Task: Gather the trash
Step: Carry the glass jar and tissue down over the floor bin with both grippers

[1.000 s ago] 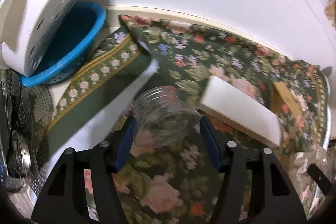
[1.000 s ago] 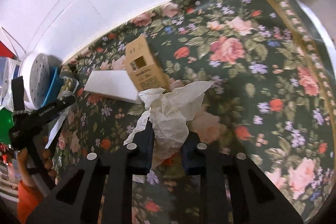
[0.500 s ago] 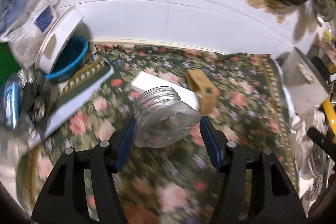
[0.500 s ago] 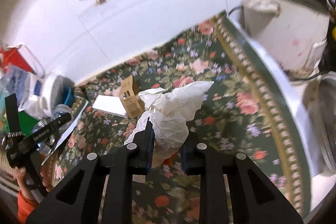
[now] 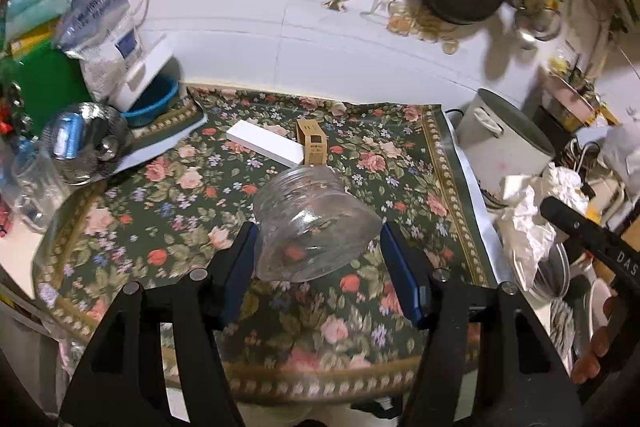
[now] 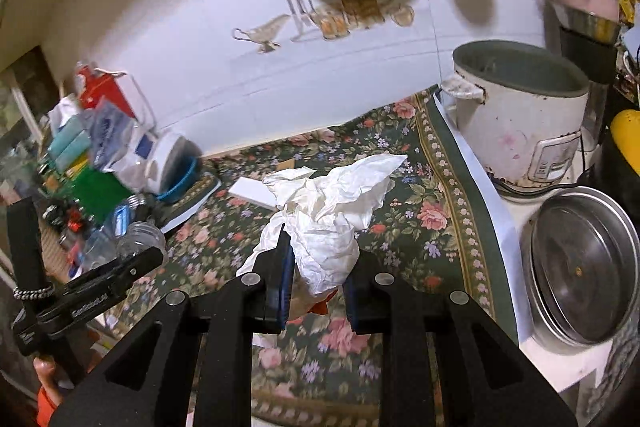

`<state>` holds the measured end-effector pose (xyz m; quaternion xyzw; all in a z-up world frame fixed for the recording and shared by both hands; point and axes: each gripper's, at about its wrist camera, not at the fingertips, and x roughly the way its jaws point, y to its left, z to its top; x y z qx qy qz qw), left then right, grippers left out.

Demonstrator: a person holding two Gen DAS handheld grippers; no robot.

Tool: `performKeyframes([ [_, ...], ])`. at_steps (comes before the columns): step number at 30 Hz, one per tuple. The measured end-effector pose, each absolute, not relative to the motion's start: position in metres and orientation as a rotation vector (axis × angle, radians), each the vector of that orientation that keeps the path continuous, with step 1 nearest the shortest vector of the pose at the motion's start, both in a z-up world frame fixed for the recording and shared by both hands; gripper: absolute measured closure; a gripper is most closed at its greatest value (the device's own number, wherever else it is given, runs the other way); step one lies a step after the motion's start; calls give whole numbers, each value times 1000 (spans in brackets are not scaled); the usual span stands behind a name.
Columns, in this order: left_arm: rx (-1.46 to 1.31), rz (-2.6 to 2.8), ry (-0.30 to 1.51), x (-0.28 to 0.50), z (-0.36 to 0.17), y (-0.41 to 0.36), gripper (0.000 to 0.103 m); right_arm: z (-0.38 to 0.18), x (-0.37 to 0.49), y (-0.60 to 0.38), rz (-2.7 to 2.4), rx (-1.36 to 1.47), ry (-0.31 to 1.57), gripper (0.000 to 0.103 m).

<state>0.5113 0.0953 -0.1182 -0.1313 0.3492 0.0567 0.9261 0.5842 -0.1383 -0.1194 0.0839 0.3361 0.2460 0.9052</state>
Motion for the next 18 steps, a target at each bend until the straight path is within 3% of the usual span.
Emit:
performKeyframes([
  [18, -220, -38, 738, 317, -151, 124, 42, -151, 405, -96, 407, 209, 677, 84],
])
